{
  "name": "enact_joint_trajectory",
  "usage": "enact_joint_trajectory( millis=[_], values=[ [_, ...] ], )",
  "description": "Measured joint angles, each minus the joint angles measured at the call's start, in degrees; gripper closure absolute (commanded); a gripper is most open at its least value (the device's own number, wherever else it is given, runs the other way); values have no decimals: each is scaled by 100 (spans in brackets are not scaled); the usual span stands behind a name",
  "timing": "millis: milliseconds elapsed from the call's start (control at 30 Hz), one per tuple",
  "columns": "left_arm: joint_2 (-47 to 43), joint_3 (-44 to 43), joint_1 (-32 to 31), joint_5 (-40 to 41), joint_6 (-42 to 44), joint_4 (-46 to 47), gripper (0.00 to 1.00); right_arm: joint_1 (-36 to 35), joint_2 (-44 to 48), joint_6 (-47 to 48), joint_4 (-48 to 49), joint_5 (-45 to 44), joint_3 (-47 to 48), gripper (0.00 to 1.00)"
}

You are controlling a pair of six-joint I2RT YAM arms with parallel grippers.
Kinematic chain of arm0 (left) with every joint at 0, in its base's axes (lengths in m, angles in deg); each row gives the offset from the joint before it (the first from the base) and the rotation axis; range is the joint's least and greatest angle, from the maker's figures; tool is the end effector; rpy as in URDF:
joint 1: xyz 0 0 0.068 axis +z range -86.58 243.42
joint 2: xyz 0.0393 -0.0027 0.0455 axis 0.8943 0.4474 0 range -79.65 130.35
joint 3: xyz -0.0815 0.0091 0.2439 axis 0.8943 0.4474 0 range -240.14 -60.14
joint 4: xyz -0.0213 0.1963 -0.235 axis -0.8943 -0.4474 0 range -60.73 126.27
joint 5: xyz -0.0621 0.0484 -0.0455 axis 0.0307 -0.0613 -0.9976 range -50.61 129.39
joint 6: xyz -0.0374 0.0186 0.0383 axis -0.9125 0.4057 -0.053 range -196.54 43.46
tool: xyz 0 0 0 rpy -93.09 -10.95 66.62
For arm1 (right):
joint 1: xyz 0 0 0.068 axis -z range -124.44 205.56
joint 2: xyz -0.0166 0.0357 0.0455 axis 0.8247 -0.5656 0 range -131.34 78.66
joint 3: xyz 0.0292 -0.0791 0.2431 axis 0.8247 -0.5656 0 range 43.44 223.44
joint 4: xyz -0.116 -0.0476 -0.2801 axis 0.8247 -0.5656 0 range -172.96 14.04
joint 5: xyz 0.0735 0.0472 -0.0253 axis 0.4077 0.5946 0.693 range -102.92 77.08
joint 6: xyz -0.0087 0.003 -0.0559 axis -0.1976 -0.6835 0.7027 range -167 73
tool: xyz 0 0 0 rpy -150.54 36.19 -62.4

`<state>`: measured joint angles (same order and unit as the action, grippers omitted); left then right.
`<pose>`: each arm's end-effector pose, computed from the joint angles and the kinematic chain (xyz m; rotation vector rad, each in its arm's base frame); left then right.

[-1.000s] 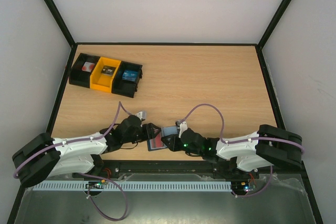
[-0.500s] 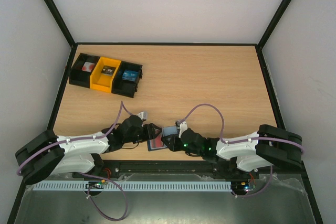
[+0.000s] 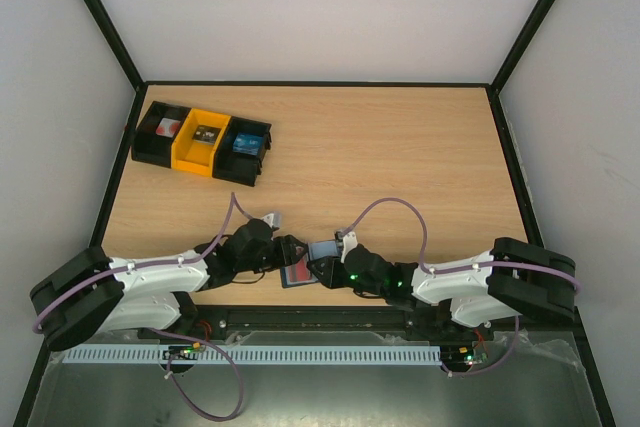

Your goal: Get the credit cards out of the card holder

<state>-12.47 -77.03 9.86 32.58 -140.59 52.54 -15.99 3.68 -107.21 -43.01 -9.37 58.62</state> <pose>0.1454 -0.2048 0.0914 -0.1479 2.4638 -1.1975 0.0789 0.2440 0.0786 -0.2819 2.3772 1.3730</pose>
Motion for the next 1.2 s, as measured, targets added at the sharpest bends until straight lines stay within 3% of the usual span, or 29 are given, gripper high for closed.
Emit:
enact_joint_trajectory(
  millis=[633,1033,1200],
  values=[
    [-52,-85,0,157,2,-295,47,-7,715,63,-927,-599,-129,71],
    [-1147,-195,0,866,-70,-1759,39,46,990,291,-1773,-1180,-94,65],
    [-1338,-299,0,833,-55,-1766,39,129,739,345,-1766,-1169,-94,69]
  ],
)
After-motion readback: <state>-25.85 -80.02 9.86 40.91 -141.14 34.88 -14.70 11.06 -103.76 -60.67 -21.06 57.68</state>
